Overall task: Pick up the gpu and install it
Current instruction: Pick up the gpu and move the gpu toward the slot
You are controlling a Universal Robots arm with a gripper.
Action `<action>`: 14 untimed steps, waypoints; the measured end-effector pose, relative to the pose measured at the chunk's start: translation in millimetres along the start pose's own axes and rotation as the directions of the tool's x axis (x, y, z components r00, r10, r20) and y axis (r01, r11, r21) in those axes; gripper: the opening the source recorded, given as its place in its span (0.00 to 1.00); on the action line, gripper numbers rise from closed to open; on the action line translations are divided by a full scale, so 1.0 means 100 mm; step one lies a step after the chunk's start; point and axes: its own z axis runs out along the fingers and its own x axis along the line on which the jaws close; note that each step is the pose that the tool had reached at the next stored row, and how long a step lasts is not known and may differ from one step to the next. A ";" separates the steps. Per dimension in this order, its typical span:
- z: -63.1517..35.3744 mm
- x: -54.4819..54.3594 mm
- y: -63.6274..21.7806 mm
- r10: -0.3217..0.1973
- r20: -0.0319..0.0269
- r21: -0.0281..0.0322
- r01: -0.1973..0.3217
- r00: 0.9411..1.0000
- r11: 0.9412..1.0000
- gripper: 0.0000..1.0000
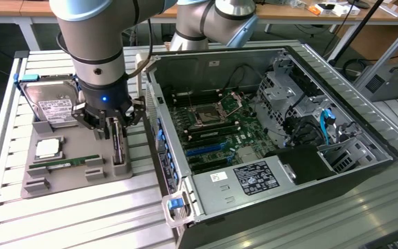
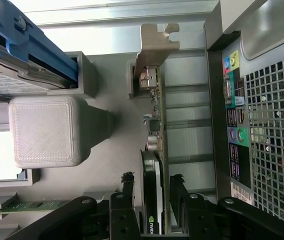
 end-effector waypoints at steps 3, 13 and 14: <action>0.002 0.00 0.000 0.000 0.000 0.000 0.000 1.000 1.000 0.42; 0.002 0.01 -0.016 0.000 0.000 0.000 0.000 1.000 1.000 0.42; 0.002 0.00 -0.021 0.000 0.000 0.000 0.000 1.000 1.000 0.42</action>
